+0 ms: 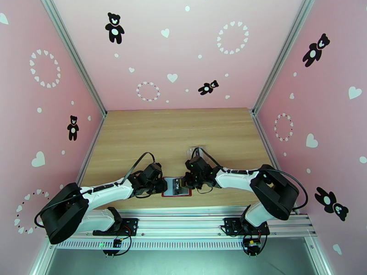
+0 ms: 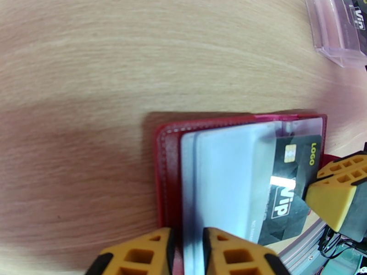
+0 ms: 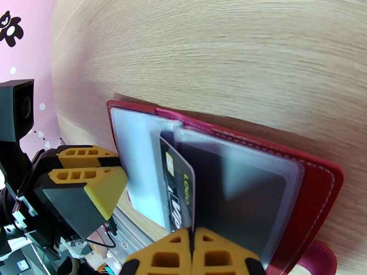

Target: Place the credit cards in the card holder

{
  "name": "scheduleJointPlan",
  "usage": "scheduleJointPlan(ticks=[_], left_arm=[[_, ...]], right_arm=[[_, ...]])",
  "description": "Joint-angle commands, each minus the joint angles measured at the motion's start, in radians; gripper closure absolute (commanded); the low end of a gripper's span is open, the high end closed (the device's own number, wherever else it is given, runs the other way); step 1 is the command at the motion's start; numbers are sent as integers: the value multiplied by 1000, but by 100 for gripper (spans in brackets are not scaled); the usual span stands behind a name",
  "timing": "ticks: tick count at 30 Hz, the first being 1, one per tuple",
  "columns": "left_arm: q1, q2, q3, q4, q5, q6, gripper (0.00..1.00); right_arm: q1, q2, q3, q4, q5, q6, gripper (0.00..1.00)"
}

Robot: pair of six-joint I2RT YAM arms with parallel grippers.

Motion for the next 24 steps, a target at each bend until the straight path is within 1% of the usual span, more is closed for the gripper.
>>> scheduleJointPlan(ticks=[1, 4, 8, 13, 17, 24], left_arm=[[-16, 19, -23, 12, -5, -1, 76], [-17, 17, -24, 13, -4, -2, 76], [-17, 16, -24, 14, -3, -2, 76], [-17, 12, -25, 13, -5, -2, 76], [-17, 10, -27, 15, -4, -3, 76], [-17, 6, -29, 18, -2, -3, 76]], right_arm=[[14, 26, -11, -18, 31, 15, 100], [21, 25, -3, -29, 35, 15, 100], [27, 19, 16, -68, 52, 2, 93], [32, 18, 46, -109, 63, -14, 91], [41, 16, 74, -157, 90, -30, 84], [58, 30, 93, -169, 104, -27, 83]])
